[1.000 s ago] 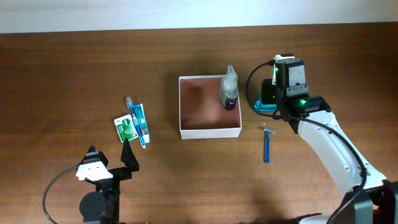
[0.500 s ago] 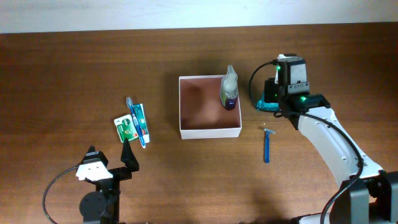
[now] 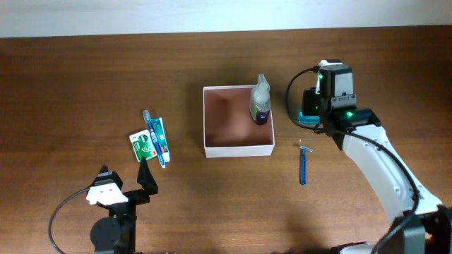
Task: Pack container
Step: 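Carry the Listerine bottle left and lower it into the box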
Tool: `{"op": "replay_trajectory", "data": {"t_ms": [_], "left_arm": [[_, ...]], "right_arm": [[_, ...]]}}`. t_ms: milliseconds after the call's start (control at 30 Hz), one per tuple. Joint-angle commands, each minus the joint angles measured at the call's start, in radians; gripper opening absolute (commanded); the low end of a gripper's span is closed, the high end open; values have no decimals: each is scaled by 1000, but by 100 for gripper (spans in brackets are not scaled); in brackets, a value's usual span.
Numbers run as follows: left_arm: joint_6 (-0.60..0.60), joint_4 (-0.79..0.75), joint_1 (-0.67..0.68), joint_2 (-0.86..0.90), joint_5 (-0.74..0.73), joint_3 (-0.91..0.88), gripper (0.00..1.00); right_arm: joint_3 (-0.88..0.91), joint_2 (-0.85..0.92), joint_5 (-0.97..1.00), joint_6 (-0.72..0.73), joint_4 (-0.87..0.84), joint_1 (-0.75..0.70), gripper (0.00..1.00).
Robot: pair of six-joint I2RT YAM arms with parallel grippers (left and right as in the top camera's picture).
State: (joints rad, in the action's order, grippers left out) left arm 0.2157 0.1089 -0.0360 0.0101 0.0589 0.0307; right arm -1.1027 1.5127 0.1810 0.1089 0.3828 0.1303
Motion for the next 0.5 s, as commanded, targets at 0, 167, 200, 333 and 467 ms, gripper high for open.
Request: {"op": "replay_trajectory", "data": {"t_ms": [0,167,200,333,467], "left_arm": [[-20,-7,-6,-4,0,-10,99],[-20,-7,-6,-4,0,-10,99],[-20,-7,-6,-4,0,-10,99],[-20,-7,-6,-4,0,-10,99],[-20,-6,-6,-4,0,-10,99]], "right_arm": [[-6,-142,13,-9,9,-6,19],[-56,-317,-24,-8,134,-6,21],[-62,-340,-50,-8,146,-6,22],[-68,-412,-181,-8,173,-6,24],[-68,-425,-276,-3,180,8,24]]}}
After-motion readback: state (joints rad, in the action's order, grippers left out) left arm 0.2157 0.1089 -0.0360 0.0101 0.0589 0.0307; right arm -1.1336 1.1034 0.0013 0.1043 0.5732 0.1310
